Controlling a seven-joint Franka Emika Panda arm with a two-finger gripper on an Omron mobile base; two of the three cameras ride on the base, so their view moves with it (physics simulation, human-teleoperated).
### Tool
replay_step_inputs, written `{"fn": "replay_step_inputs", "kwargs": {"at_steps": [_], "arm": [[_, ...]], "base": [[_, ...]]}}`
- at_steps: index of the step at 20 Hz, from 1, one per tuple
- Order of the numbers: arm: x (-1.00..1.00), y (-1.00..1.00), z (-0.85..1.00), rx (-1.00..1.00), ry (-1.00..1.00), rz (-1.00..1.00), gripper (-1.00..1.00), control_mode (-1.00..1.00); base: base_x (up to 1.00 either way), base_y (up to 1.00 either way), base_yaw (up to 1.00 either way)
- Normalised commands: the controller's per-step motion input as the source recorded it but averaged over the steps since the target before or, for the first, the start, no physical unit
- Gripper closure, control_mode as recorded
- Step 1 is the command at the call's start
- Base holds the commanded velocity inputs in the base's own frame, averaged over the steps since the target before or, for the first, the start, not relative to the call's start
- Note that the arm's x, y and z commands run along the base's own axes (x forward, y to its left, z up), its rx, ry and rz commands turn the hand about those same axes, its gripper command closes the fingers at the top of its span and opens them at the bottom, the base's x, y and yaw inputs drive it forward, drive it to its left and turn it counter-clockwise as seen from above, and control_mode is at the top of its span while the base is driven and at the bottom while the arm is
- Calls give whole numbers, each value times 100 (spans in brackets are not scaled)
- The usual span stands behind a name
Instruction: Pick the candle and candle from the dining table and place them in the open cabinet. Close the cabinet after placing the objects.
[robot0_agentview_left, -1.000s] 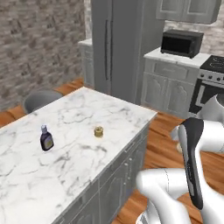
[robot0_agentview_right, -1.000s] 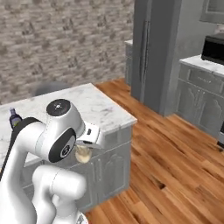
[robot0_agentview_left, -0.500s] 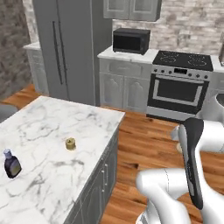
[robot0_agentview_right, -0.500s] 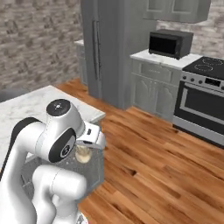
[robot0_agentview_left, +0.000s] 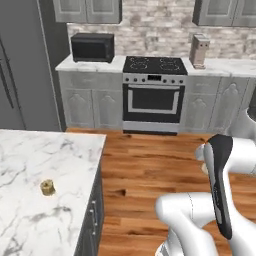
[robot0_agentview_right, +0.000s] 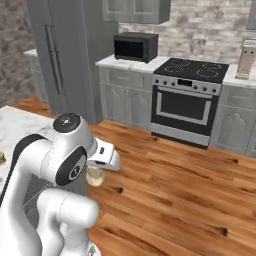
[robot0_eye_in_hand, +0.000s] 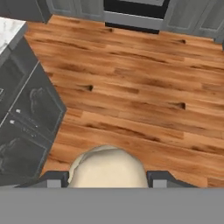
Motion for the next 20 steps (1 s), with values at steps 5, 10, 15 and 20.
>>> {"fn": "replay_step_inputs", "kwargs": {"at_steps": [5,10,15,20], "arm": [[0,0,0,0,0,0,100,100],[0,0,0,0,0,0,100,100],[0,0,0,0,0,0,100,100],[0,0,0,0,0,0,100,100]], "base": [[0,0,-47],[0,0,-46],[0,0,-45],[0,0,-45]]}}
